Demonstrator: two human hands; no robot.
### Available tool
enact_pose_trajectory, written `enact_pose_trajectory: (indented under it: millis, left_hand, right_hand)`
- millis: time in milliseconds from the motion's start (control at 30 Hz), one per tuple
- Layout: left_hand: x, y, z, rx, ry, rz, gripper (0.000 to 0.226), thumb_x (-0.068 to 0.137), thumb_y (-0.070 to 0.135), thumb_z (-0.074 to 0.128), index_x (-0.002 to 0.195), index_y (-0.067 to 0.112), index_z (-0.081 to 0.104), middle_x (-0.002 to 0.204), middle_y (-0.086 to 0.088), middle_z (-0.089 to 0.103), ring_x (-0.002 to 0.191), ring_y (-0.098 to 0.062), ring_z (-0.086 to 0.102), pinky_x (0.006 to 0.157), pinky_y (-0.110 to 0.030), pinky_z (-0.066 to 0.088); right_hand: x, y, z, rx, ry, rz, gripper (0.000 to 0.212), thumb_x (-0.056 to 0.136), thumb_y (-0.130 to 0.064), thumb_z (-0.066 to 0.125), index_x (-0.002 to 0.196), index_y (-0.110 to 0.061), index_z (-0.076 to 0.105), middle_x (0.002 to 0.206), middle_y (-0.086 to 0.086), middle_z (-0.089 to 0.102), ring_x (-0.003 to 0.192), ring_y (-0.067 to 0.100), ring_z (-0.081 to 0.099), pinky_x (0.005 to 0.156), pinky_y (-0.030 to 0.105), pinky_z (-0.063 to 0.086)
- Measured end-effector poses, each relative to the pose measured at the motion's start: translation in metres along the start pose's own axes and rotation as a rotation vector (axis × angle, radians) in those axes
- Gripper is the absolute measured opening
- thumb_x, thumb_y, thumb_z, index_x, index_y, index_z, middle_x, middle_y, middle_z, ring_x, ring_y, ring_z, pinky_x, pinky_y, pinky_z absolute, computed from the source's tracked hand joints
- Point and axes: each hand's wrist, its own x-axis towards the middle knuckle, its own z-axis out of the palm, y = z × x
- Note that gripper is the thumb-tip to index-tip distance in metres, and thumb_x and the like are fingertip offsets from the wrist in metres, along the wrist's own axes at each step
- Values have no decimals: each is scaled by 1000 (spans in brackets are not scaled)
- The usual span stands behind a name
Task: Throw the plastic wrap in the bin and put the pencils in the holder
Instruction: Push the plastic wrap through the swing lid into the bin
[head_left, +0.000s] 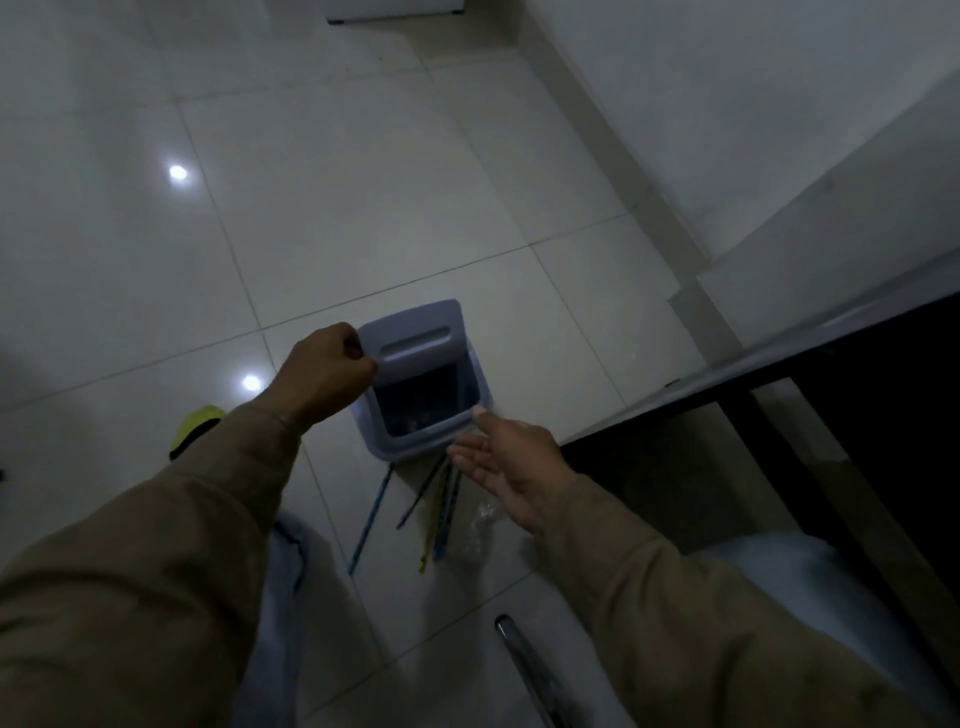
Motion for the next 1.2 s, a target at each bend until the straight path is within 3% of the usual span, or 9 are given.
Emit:
enact_pose_trajectory:
  millis: [300, 467, 533, 667, 767, 1033, 1200]
  left_hand:
    - [1, 5, 12, 22, 30, -49, 57, 82, 24, 67, 131, 5, 44, 120, -24, 64, 101, -43, 62, 82, -50, 54]
    - [-8, 21, 23, 81, 78, -25, 87, 83, 17, 70, 150, 1, 15, 147, -28, 39, 130, -46, 43, 99, -46, 38]
    - [-11, 24, 23, 86, 76, -11, 91, 84, 15, 69, 152, 1, 10, 151, -28, 33, 133, -46, 38, 103, -47, 36]
    - [-14, 23, 20, 100, 47, 13, 93, 86, 15, 67, 153, 4, 4, 151, -29, 33, 133, -46, 38, 102, -47, 37]
    - [-14, 20, 18, 97, 19, 7, 97, 88, 18, 65, 154, 8, -5, 151, -30, 33, 132, -46, 39, 101, -45, 38]
    - [-6, 14, 18, 91, 4, -6, 102, 89, 25, 63, 152, 11, -16, 146, -33, 38, 128, -47, 43, 96, -44, 40]
    - [-3, 12, 18, 95, -5, -11, 102, 90, 28, 62, 151, 9, -18, 148, -32, 36, 130, -46, 40, 100, -42, 38]
  right_hand:
    - [1, 37, -55, 51, 132, 55, 21, 97, -21, 57, 105, -2, 54, 84, 15, 61, 72, 23, 63, 67, 31, 56]
    - [9, 58, -82, -3, 207, 82, 21, 92, -24, 63, 83, -5, 60, 74, 10, 62, 67, 21, 64, 57, 26, 56]
    - [11, 64, -87, -38, 226, 83, 22, 93, -22, 62, 77, -7, 62, 68, 8, 62, 61, 18, 62, 61, 28, 56]
    - [21, 77, -91, -150, 300, 102, 20, 92, -24, 62, 77, -11, 59, 80, 11, 65, 72, 22, 66, 78, 35, 60]
    - [30, 89, -95, -228, 326, 134, 18, 91, -21, 61, 77, -11, 57, 85, 13, 66, 87, 28, 69, 81, 36, 61]
    - [58, 113, -103, -312, 323, 208, 18, 92, -20, 61, 101, -6, 57, 93, 11, 64, 91, 27, 67, 75, 32, 58]
    - [78, 116, -97, -350, 330, 211, 11, 92, -16, 61, 89, -5, 60, 86, 10, 61, 93, 29, 69, 73, 33, 59]
